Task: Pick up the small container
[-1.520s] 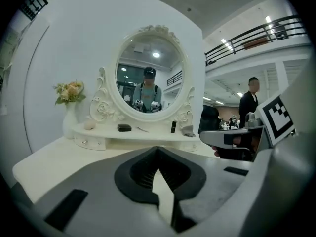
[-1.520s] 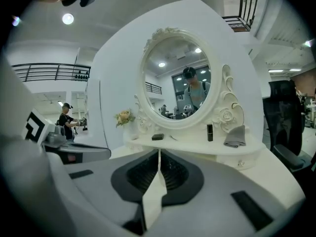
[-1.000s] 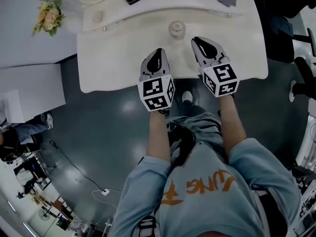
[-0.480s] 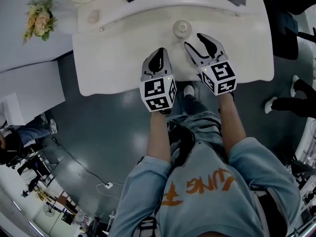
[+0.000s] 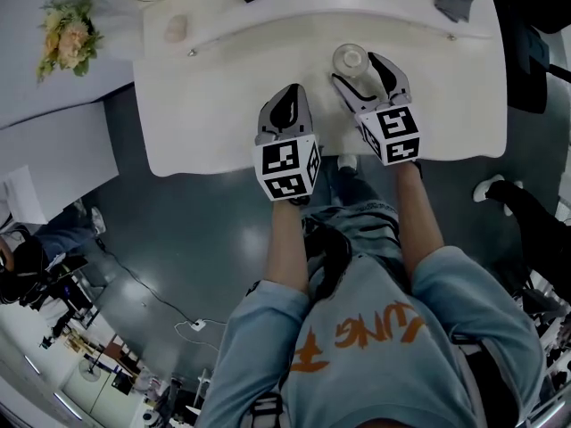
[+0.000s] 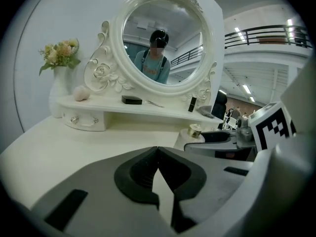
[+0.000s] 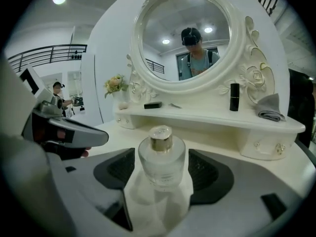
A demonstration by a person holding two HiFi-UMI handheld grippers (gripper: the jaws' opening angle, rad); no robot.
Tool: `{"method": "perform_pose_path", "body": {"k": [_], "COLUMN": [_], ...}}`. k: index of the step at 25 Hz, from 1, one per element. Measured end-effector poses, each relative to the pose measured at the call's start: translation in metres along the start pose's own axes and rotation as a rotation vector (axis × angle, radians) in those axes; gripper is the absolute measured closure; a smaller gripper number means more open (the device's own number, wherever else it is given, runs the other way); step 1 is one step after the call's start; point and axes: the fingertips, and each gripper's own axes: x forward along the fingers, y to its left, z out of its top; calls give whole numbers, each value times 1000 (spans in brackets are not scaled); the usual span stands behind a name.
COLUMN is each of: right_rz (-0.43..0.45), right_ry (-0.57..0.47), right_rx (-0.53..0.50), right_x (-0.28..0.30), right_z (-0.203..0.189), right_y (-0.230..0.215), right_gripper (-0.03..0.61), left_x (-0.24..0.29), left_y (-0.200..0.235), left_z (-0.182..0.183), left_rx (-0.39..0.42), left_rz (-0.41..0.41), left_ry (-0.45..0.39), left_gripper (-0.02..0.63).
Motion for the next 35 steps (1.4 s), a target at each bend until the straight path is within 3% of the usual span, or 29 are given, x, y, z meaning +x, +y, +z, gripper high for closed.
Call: {"method": "perform_pose_path", "body": {"k": [9, 18, 35], "right_rz": [-14, -55, -145], "right_ry": [12, 42, -171], "right_rx": [-5, 25, 29], "right_x": [28, 12, -125], "right_z": [2, 3, 60], "right_y": [-2, -6, -53], "right_gripper": [255, 250, 250], "left_x": [10, 5, -32], "left_y": [25, 13, -97], "left_z": [6, 22, 66], "left_rx": [0, 32, 76], "left_rz": [11, -14, -125], "left_ry": [12, -20, -206], "left_gripper": [592, 592, 592]}}
